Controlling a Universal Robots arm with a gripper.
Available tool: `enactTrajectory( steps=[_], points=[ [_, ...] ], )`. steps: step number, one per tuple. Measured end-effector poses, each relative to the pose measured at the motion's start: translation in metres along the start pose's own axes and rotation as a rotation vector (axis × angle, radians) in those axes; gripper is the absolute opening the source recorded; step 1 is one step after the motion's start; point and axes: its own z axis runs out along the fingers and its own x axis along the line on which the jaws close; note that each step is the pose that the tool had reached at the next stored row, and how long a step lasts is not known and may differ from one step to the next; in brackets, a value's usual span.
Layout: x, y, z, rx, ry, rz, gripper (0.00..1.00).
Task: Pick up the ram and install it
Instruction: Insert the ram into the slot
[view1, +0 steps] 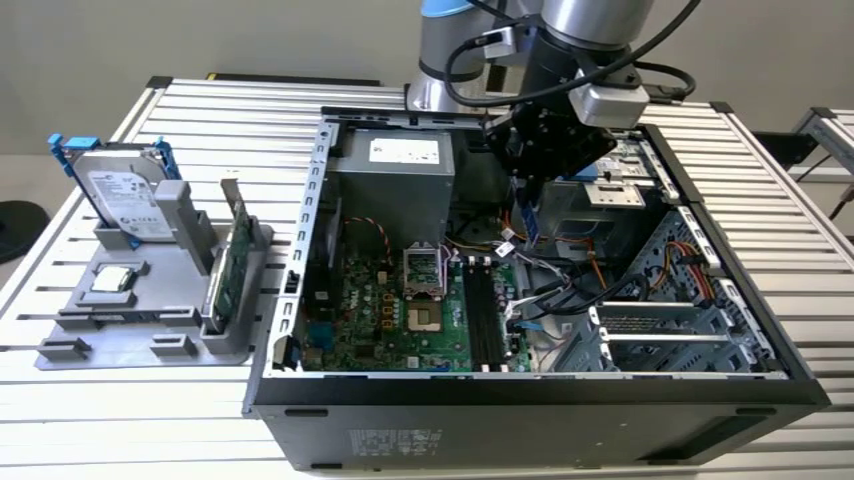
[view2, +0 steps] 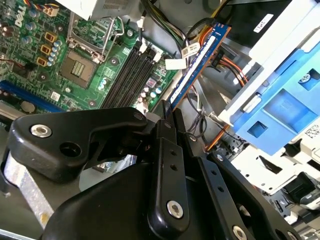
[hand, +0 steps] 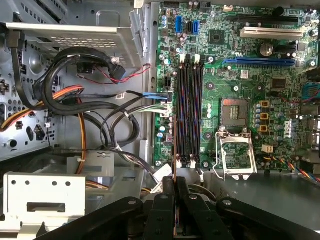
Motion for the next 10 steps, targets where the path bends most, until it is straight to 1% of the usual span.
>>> enactTrajectory(
  steps=[5, 10],
  points=[
    [0.0001, 0.0000, 0.0018, 0.0001, 0.0000, 0.000, 0.00],
    [0.0001, 0.0000, 0.0019, 0.0000, 0.0000, 0.000, 0.00]
  ],
)
